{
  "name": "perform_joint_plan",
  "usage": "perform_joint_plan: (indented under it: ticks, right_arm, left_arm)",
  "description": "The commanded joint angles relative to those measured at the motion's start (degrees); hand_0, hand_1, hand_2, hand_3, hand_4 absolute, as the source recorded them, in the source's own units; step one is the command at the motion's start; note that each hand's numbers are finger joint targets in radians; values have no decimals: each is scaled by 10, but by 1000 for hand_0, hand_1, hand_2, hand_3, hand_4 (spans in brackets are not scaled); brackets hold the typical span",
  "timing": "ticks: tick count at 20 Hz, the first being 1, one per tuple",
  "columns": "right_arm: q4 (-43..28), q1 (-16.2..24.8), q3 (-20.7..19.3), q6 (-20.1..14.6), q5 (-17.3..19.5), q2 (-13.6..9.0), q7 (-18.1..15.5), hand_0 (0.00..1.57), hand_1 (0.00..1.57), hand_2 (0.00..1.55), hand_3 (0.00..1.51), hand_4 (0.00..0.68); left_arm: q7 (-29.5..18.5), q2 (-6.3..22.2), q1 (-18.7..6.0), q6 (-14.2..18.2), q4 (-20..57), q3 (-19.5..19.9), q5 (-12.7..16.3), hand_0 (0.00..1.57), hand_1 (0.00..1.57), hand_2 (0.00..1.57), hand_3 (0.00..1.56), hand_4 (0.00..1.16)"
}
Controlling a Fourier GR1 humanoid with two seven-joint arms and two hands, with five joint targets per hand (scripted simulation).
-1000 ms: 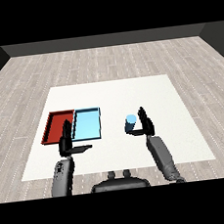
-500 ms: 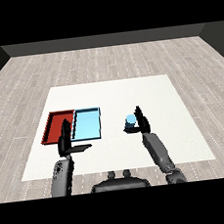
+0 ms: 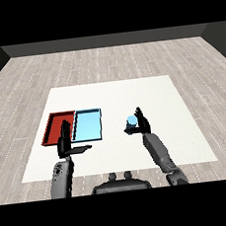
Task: Pick the blue can and put it in the blue box
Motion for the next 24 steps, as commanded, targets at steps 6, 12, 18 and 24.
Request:
perform_joint_plan:
  ticks: [6, 12, 18, 24]
  right_arm:
    - [97, -65, 25, -19, -56, 0, -38, 0, 0, 0, 0, 0]
    - [139, -84, 22, -25, -33, 0, -65, 0, 0, 0, 0, 0]
    - [129, -64, 20, -76, -24, -17, -19, 1380, 1380, 1405, 1390, 417]
    - [85, -65, 38, -124, -21, 0, 7, 1461, 1461, 1455, 1438, 543]
  left_arm:
    - [33, 14, 36, -22, -65, 10, 23, 0, 0, 0, 0, 0]
    - [-31, -18, 31, -3, 3, -17, -12, 0, 0, 0, 0, 0]
    - [-8, 8, -23, -23, 26, 20, 21, 0, 0, 0, 0, 0]
    - [-14, 11, -21, -27, 36, 22, 21, 0, 0, 0, 0, 0]
